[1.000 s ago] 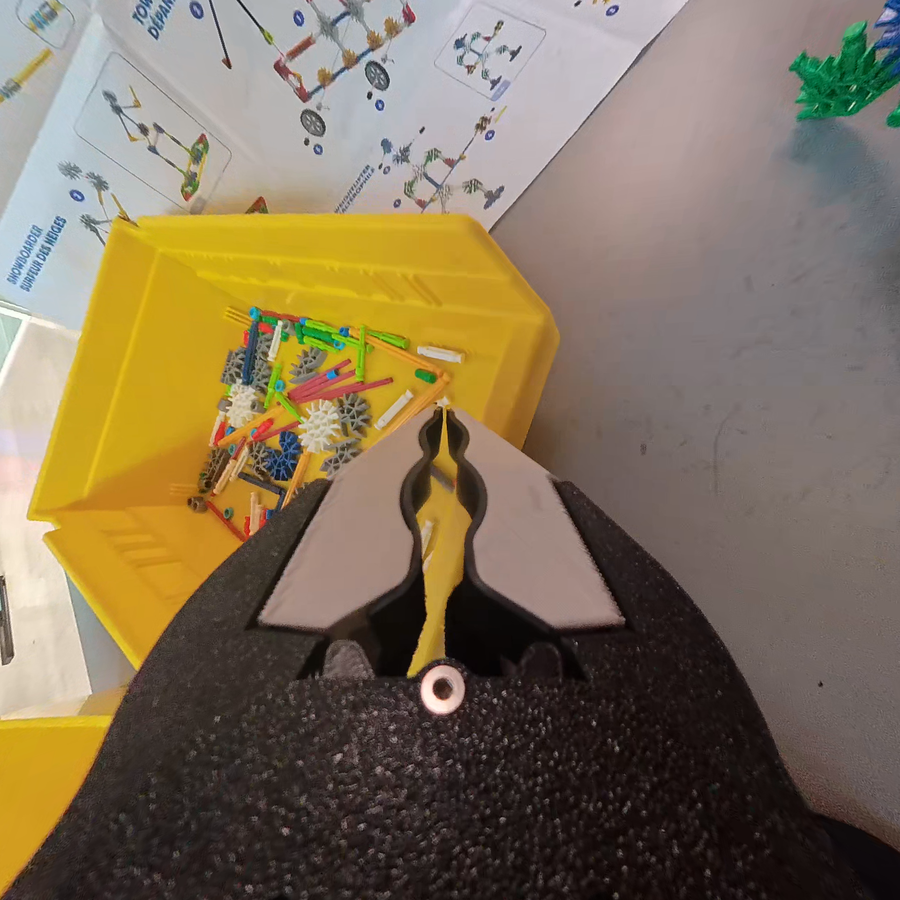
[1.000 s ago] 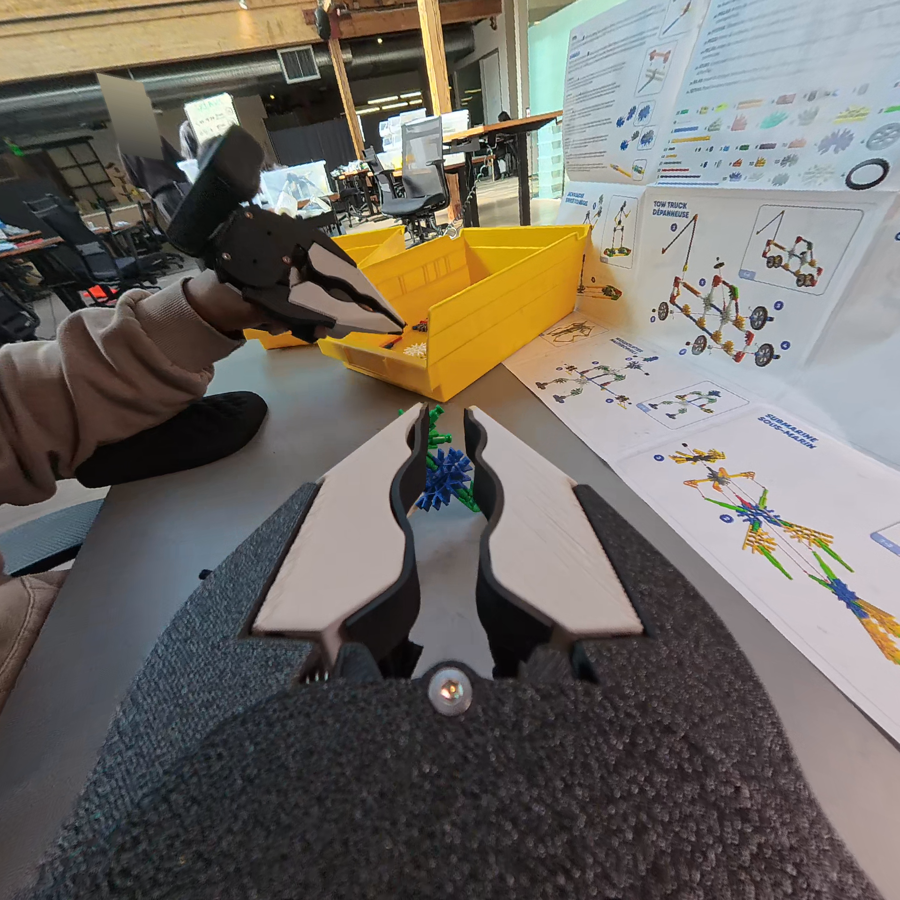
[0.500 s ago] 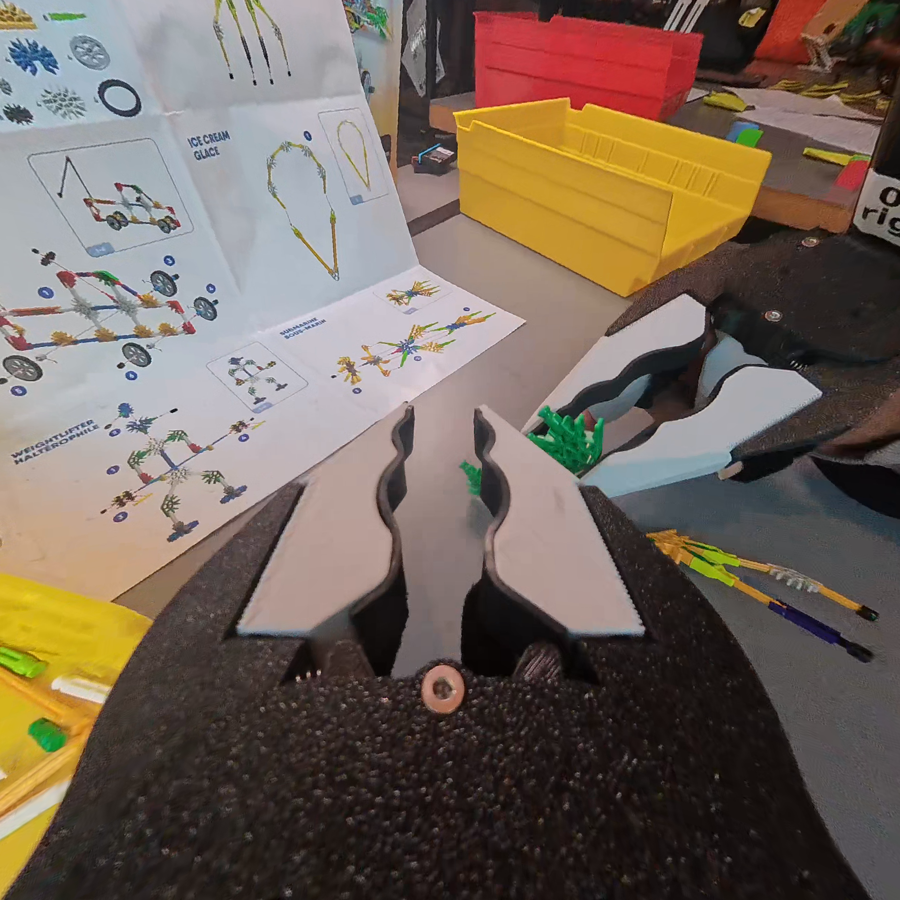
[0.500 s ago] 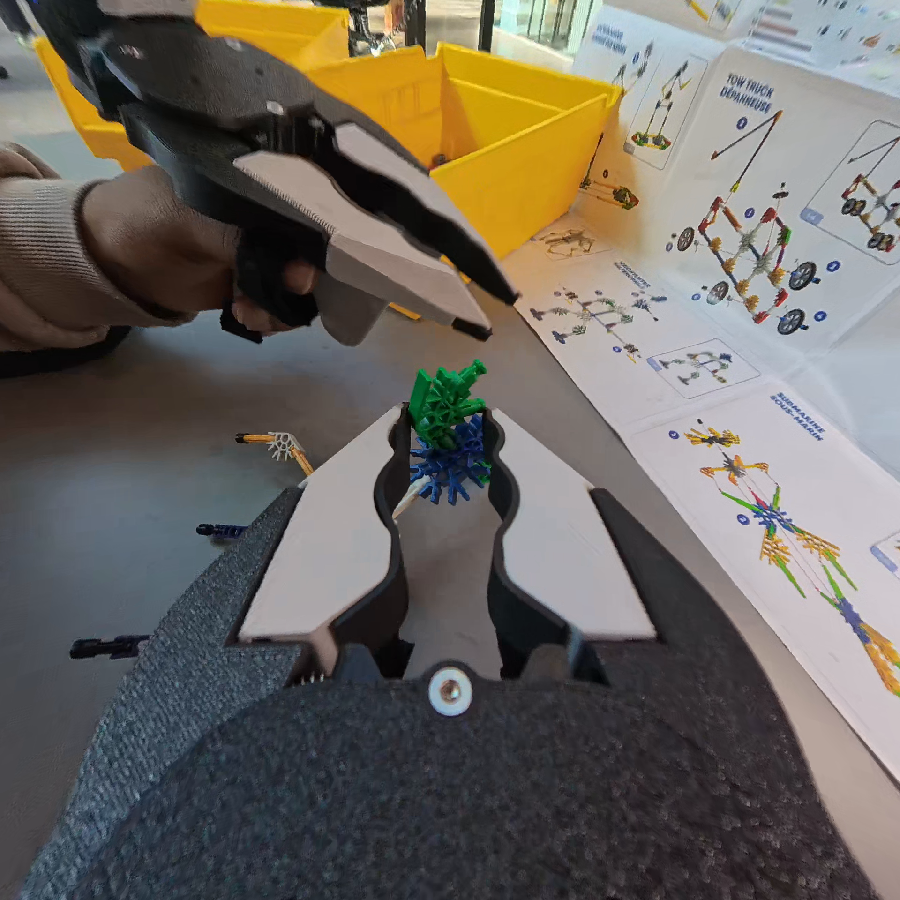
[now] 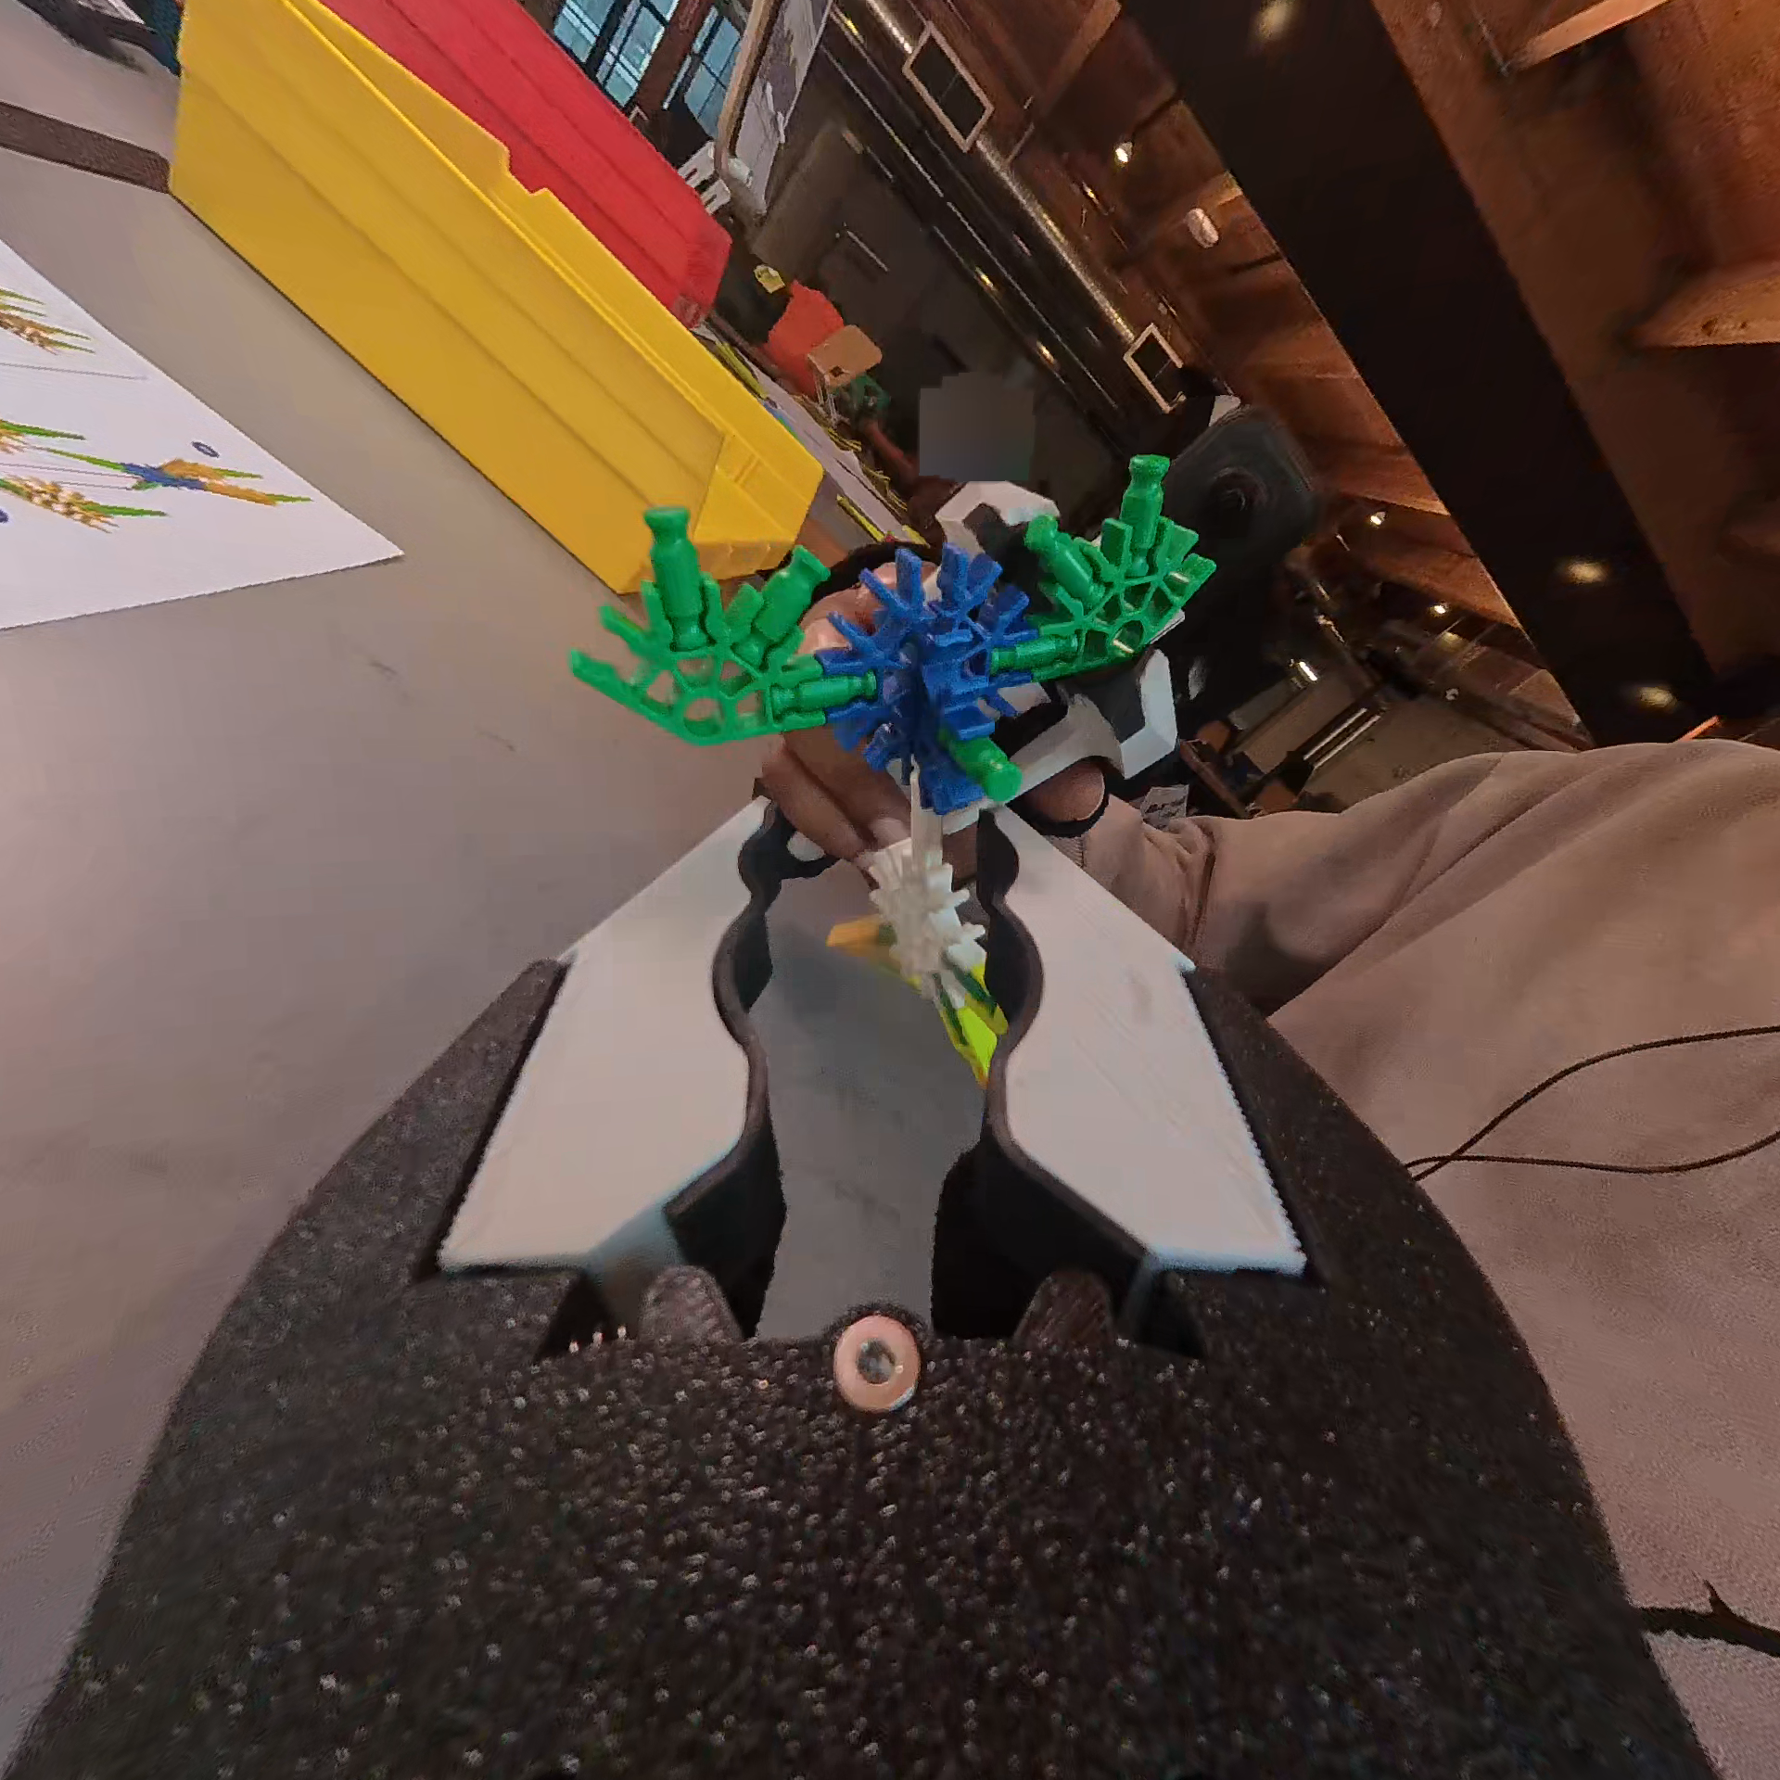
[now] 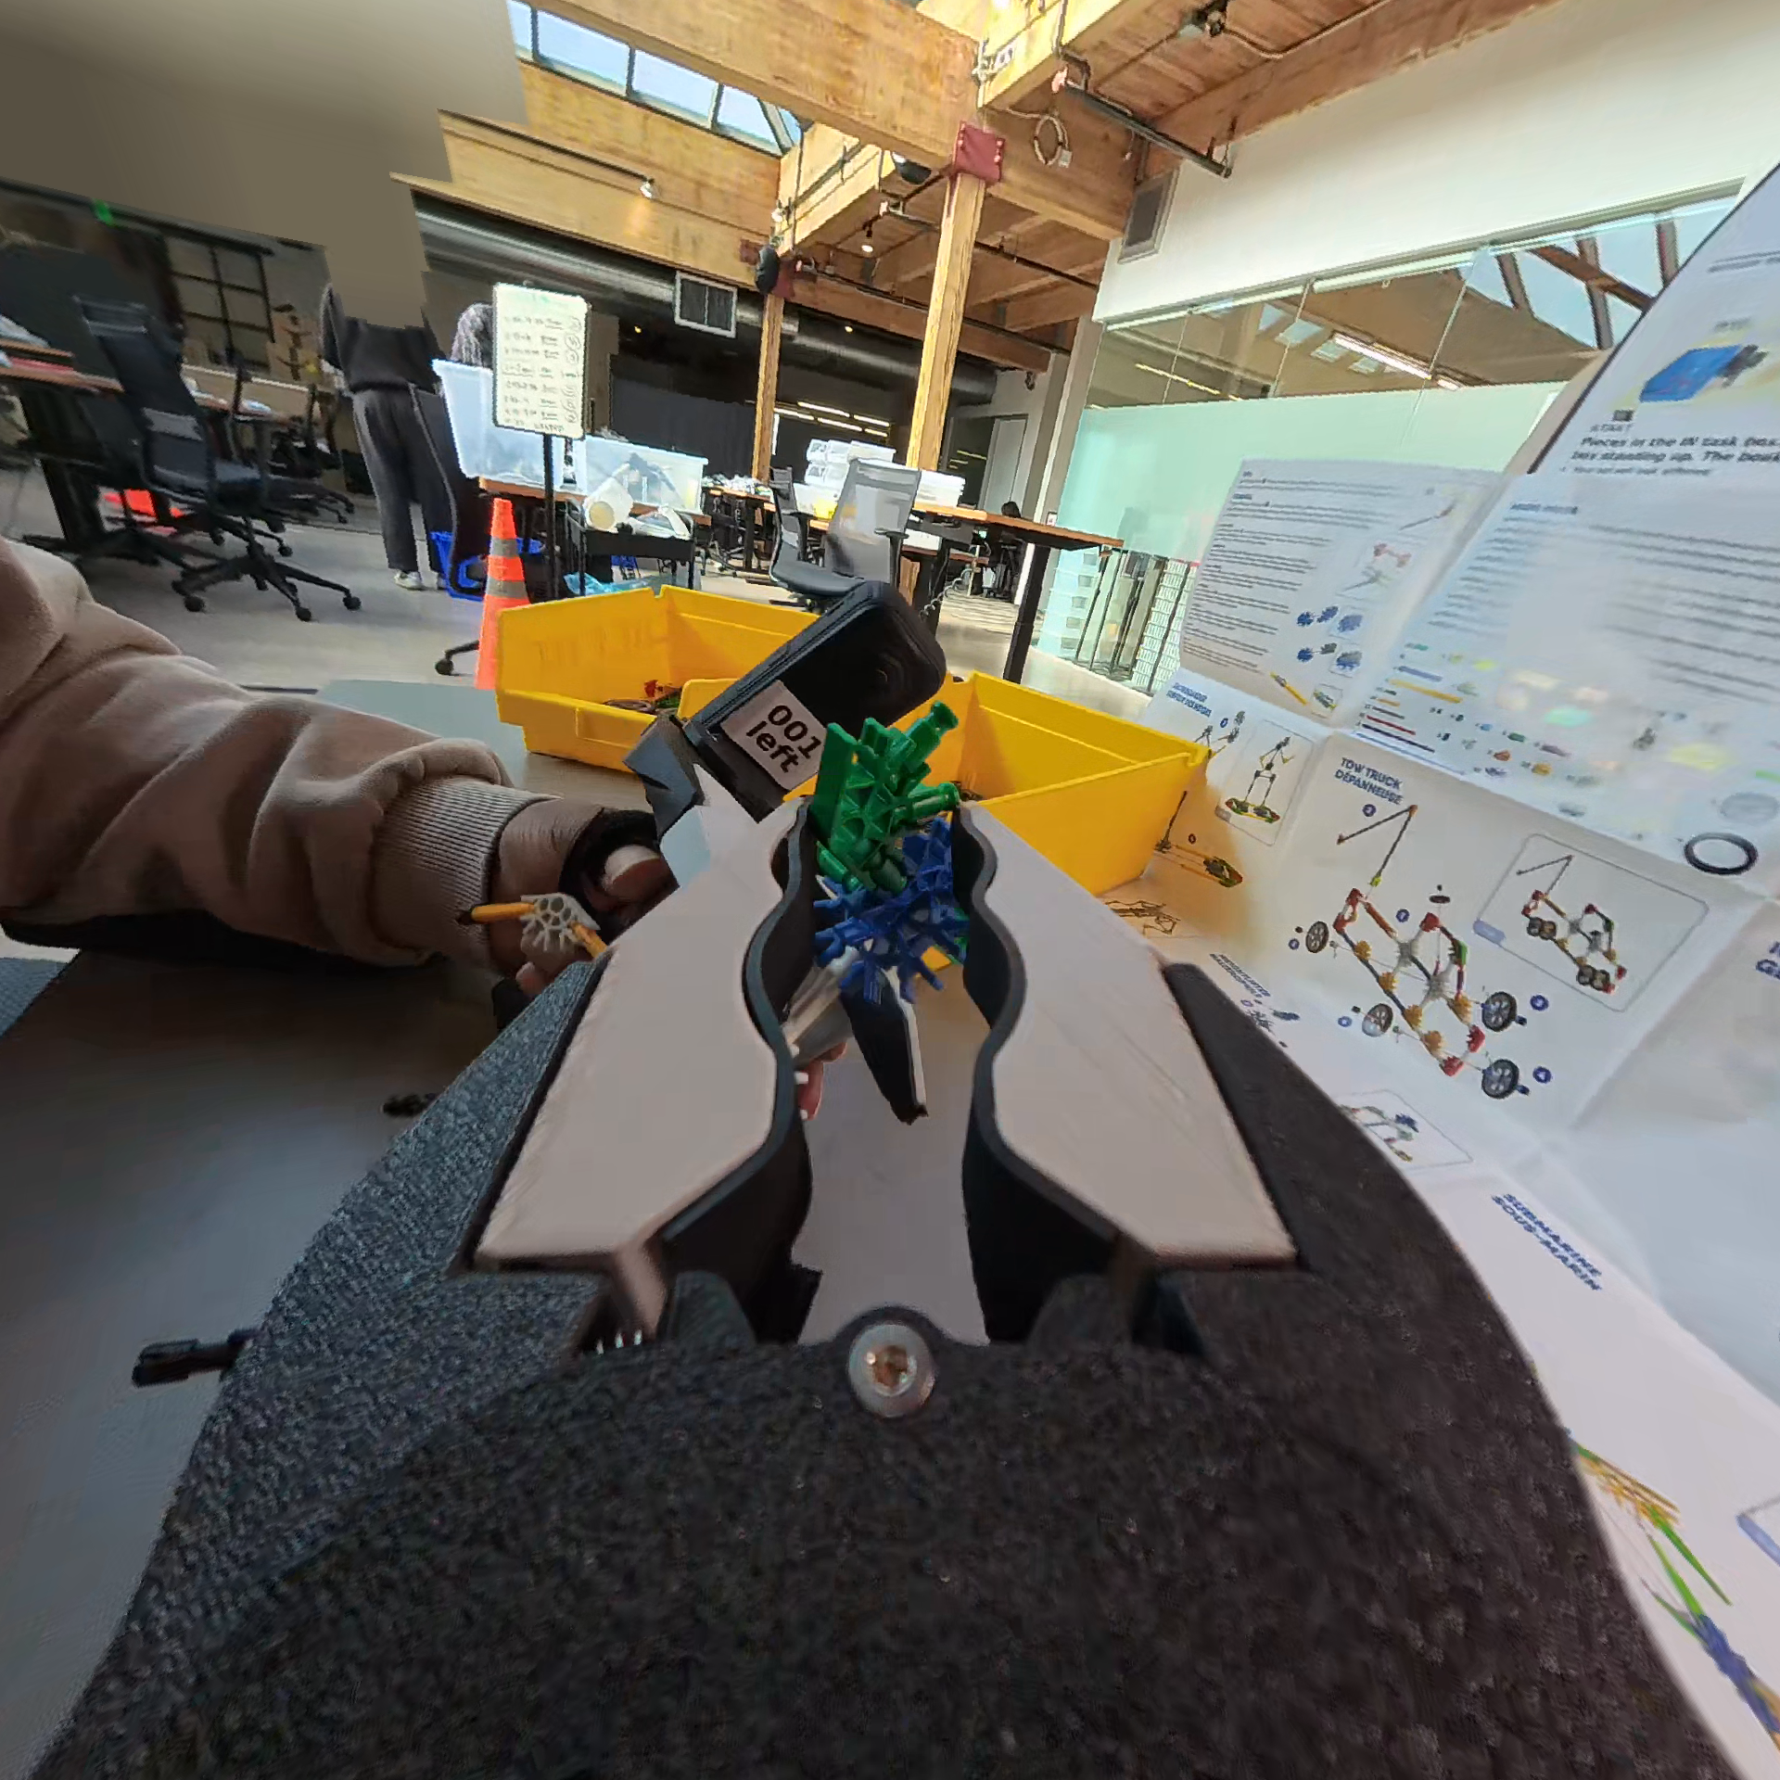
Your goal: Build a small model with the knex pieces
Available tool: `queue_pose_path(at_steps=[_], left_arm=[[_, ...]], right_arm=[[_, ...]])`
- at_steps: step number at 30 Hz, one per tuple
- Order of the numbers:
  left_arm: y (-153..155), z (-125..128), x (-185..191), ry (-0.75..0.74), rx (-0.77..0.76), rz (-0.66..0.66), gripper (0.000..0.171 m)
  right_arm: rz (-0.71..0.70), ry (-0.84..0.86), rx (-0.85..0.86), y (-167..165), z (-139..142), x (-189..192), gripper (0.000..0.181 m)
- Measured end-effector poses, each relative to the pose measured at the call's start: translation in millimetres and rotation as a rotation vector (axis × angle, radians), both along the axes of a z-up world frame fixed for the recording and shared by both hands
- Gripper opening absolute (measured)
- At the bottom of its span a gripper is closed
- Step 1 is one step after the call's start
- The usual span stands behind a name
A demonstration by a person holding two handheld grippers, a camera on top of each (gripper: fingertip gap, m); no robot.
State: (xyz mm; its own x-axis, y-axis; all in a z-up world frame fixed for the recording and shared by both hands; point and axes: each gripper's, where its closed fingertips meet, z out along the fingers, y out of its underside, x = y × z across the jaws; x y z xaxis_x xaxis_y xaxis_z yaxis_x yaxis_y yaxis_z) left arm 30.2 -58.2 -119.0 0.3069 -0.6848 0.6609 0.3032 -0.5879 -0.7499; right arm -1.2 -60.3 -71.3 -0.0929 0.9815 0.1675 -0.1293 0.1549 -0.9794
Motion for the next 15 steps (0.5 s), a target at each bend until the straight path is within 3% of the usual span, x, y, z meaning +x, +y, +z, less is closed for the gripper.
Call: queue_pose_path(at_steps=[1, 3, 8, 13, 15], left_arm=[[-1.9, 3.2, 3.7, -0.022, 0.003, -0.008, 0.039], [-5.5, 10.4, 7.6, -0.054, 0.028, -0.015, 0.020], [-14.8, -0.3, 9.1, 0.069, 0.055, -0.072, 0.016], [-52.4, -2.5, 27.4, 0.019, -0.015, -0.347, 0.015], [-66.8, -4.2, 36.0, 0.004, -0.037, -0.440, 0.015]], right_arm=[[0.001, -0.009, 0.033, -4.4, -1.2, -1.3, 0.024], [-0.033, -0.013, 0.092, -5.8, -4.4, -1.9, 0.013], [0.006, -0.092, 0.194, -13.5, -15.9, 3.2, 0.020], [0.151, -0.140, 0.247, -34.4, -20.3, 14.0, 0.043], [0.237, -0.179, 0.244, -47.3, -23.4, 20.4, 0.043]])
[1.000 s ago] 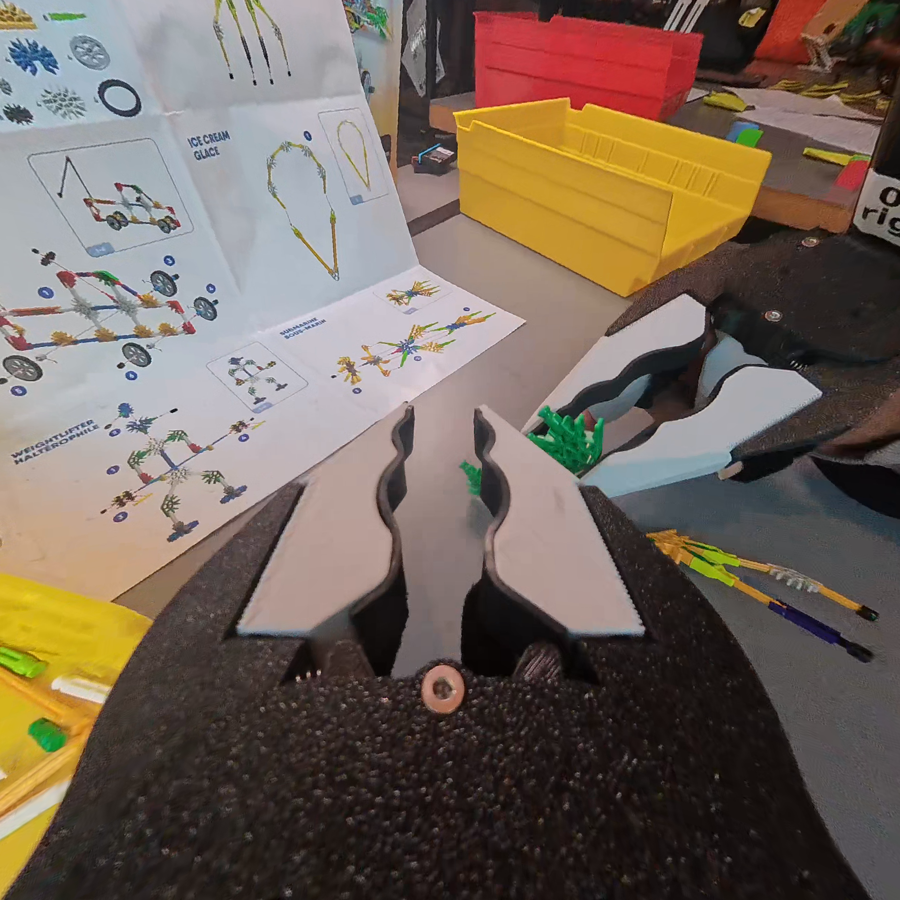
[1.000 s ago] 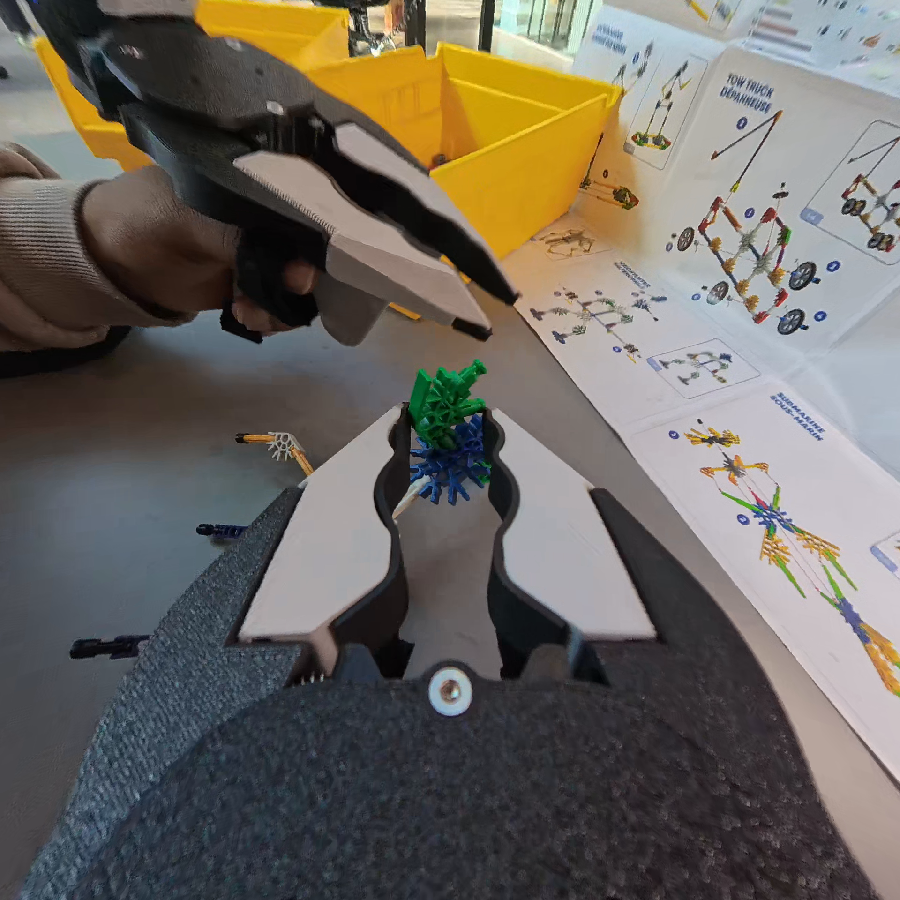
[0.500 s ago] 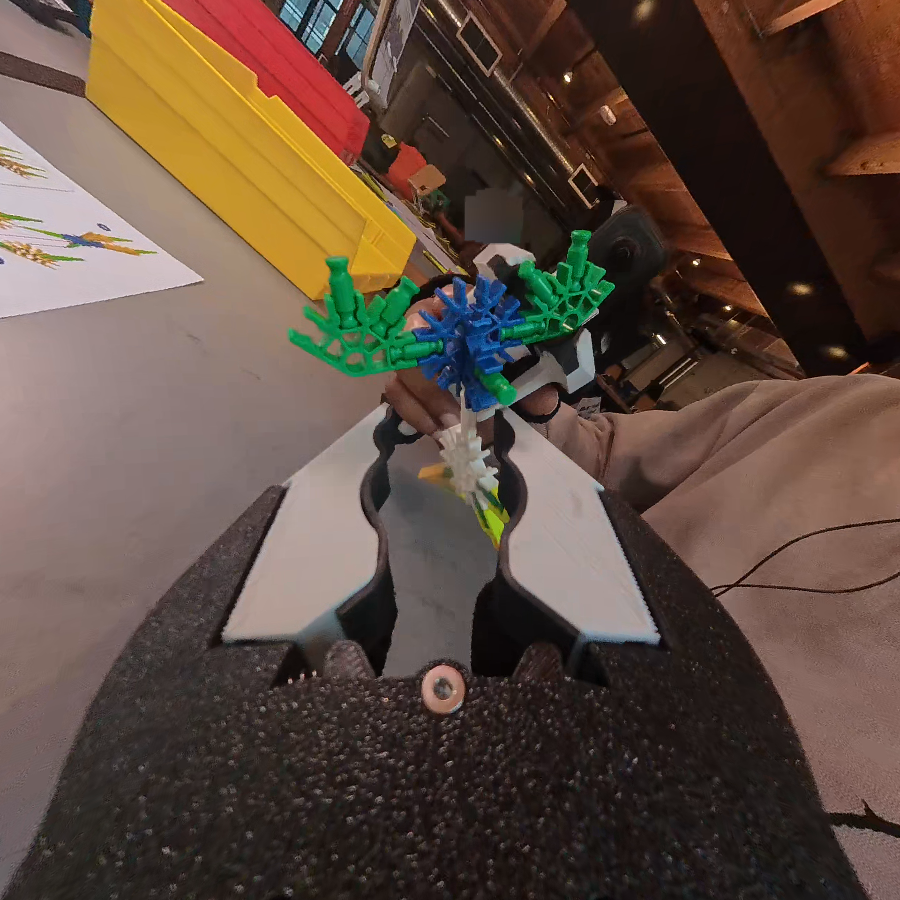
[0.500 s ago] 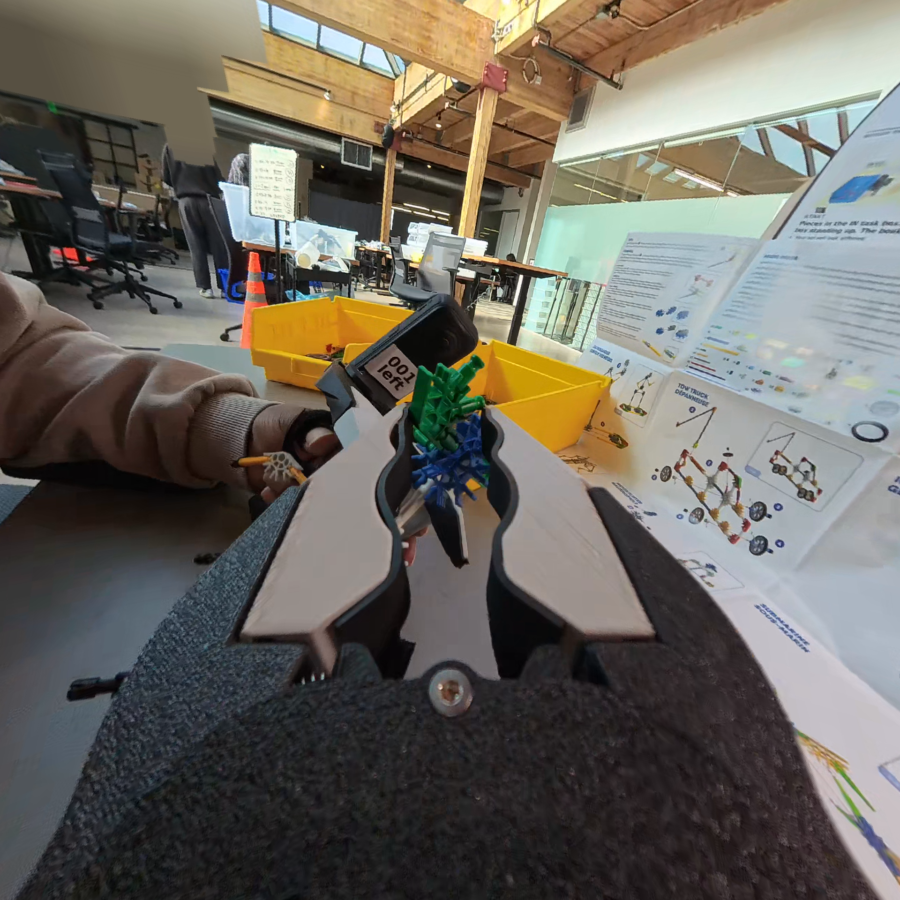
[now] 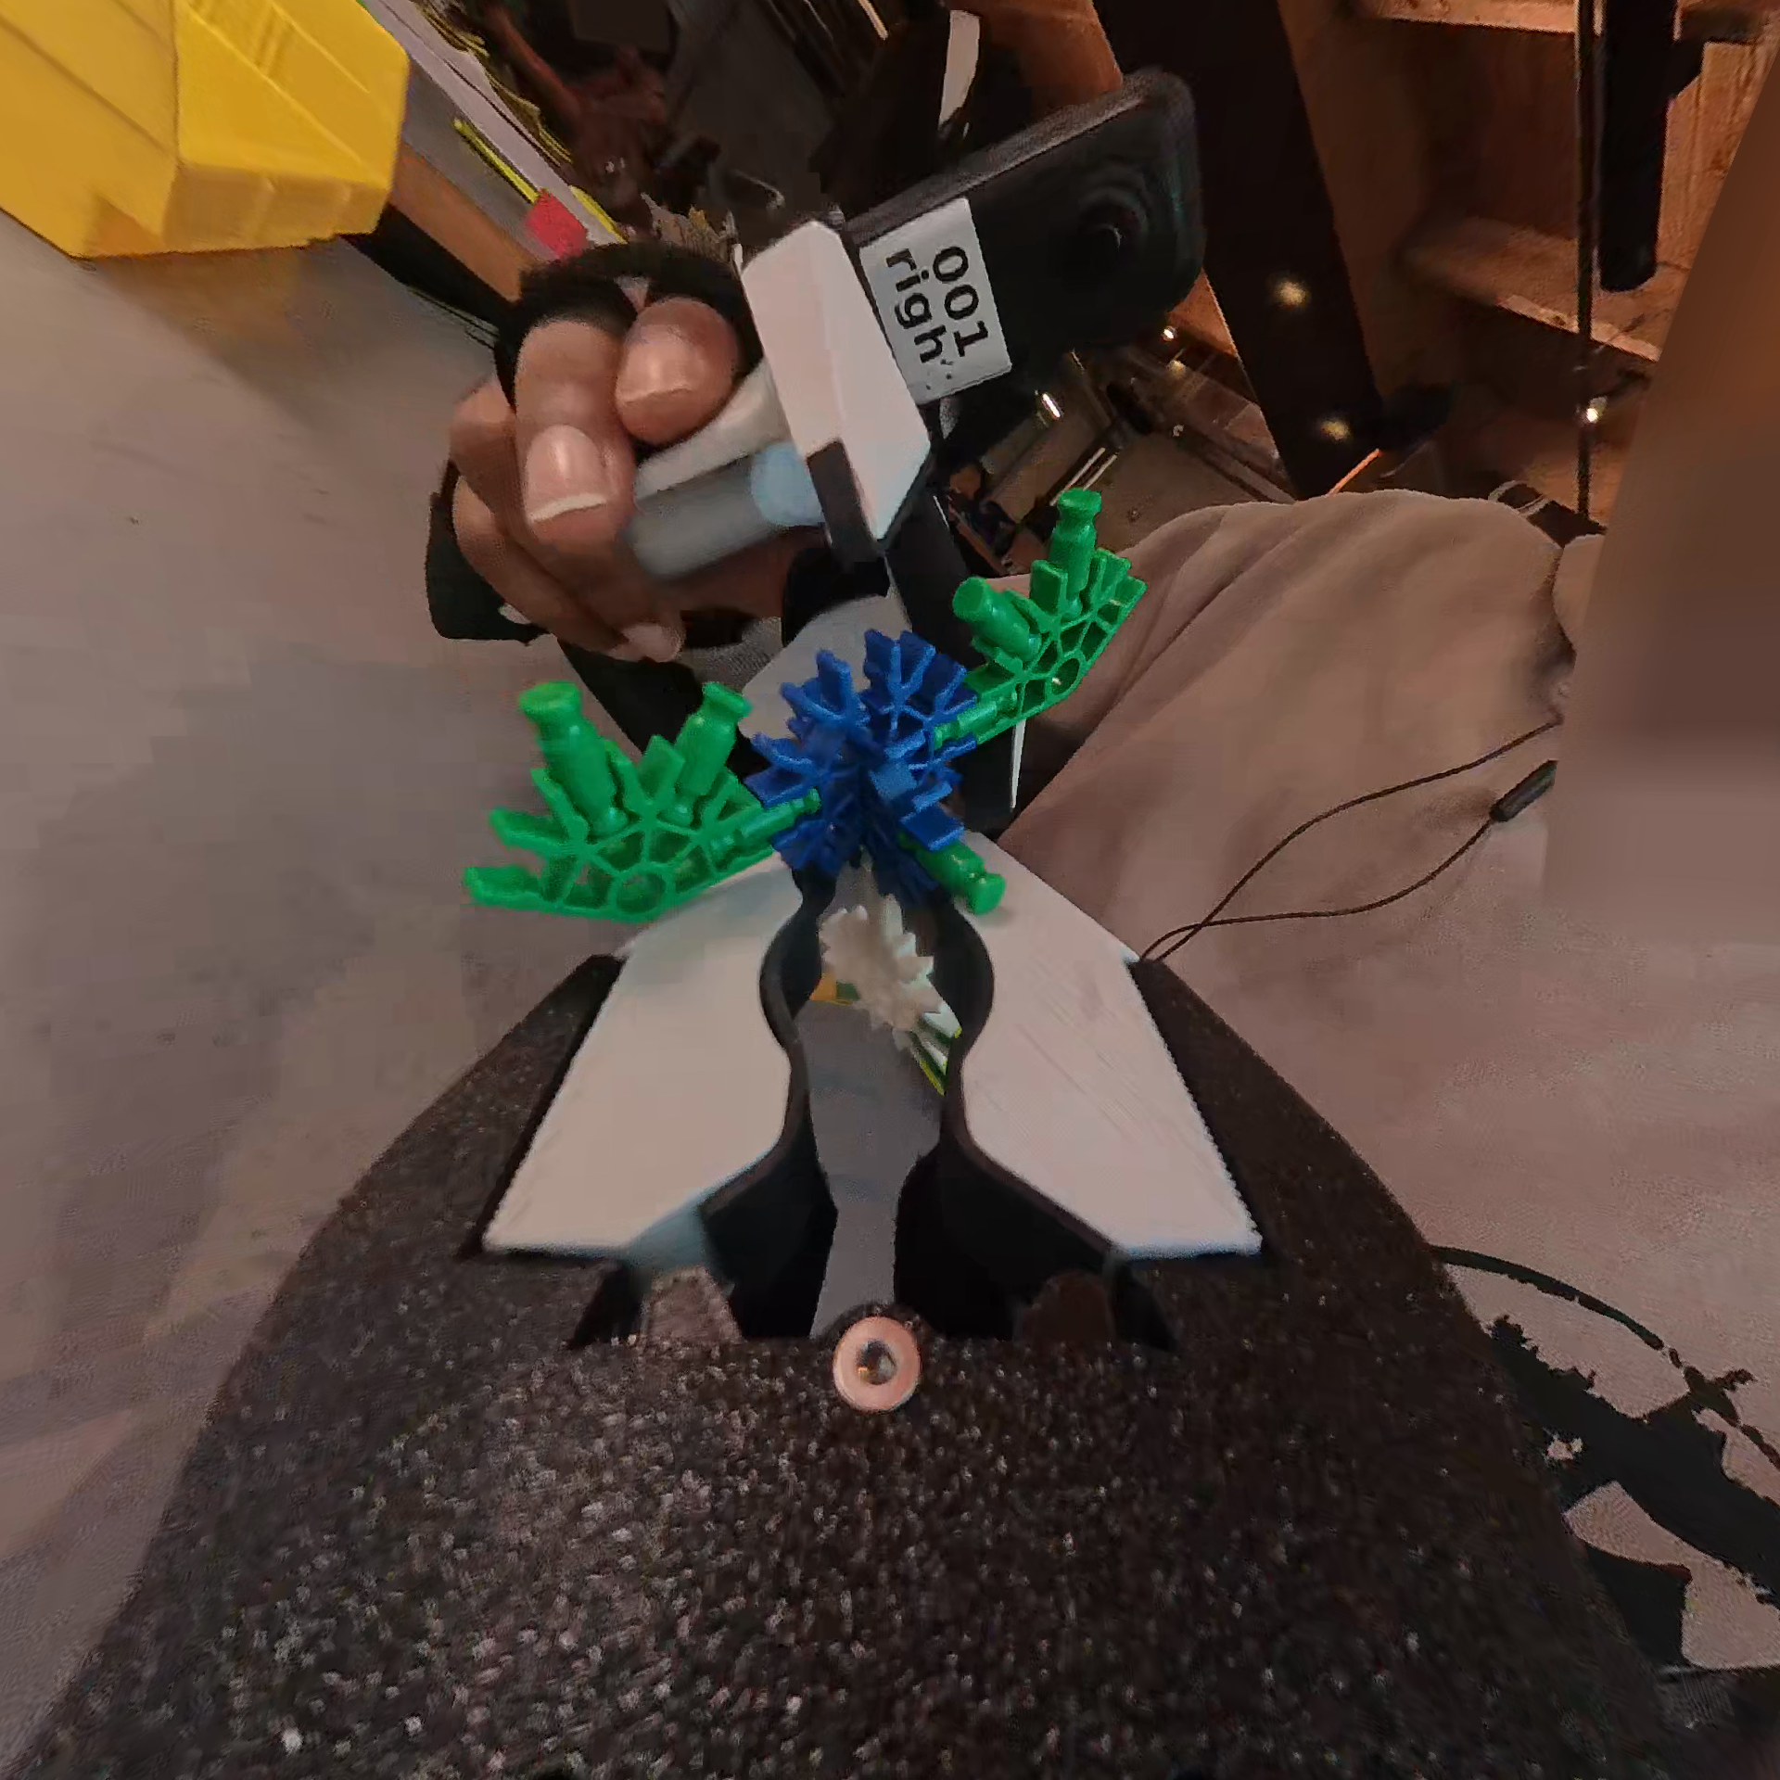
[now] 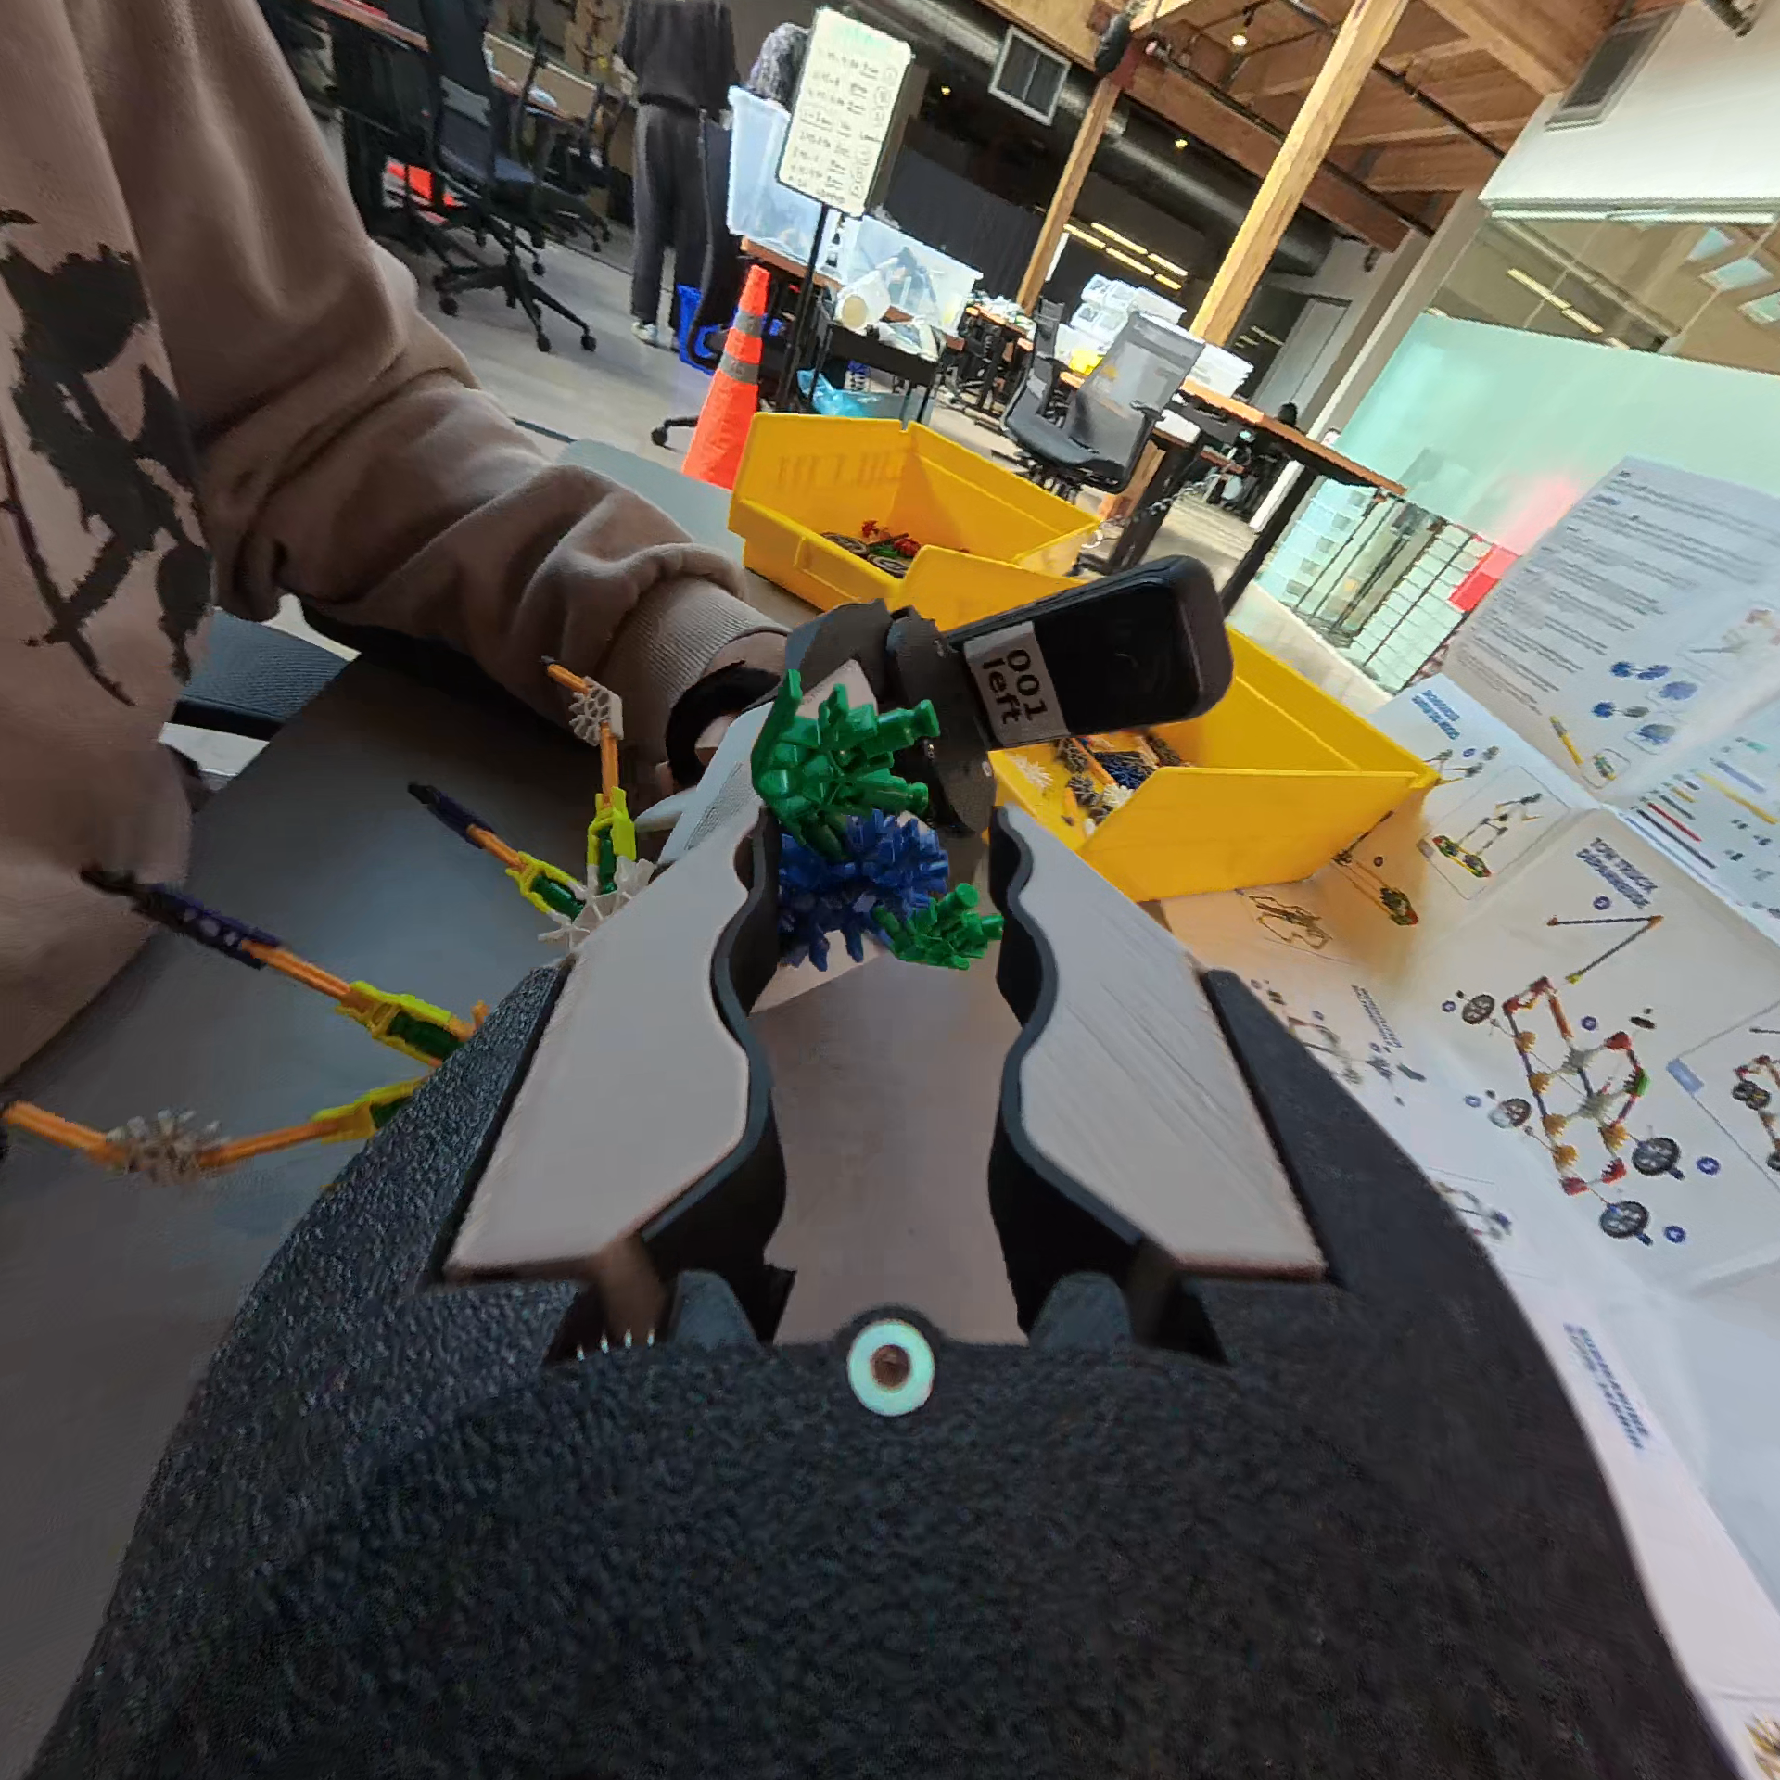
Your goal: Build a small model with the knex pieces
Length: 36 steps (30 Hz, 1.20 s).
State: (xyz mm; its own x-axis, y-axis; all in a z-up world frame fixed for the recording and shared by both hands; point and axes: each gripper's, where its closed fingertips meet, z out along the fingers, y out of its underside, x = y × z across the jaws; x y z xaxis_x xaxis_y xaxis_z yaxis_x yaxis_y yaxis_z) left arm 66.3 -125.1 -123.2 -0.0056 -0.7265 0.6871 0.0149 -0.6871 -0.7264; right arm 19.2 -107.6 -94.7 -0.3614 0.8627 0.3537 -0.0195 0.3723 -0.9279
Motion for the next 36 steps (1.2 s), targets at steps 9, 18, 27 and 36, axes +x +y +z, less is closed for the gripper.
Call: queue_pose_path(at_steps=[9, 18, 27, 36], left_arm=[[5.8, -15.5, 0.6, 0.065, -0.038, 0.024, 0.011], [12.6, -29.1, -1.5, 0.198, 0.008, 0.098, 0.004], [58.9, -43.4, -31.8, 0.235, -0.049, 0.365, 0.005], [96.4, -49.3, -77.4, 0.424, 0.077, 0.675, 0.059]], right_arm=[[-0.006, -0.084, 0.021, 0.8, -14.5, 3.2, 0.027], [-0.182, 0.047, -0.118, 52.2, 12.2, 7.1, 0.027], [-0.217, 0.042, -0.232, 66.6, 7.5, 3.6, 0.027], [-0.103, 0.061, -0.452, 60.8, 15.3, 6.5, 0.028]])
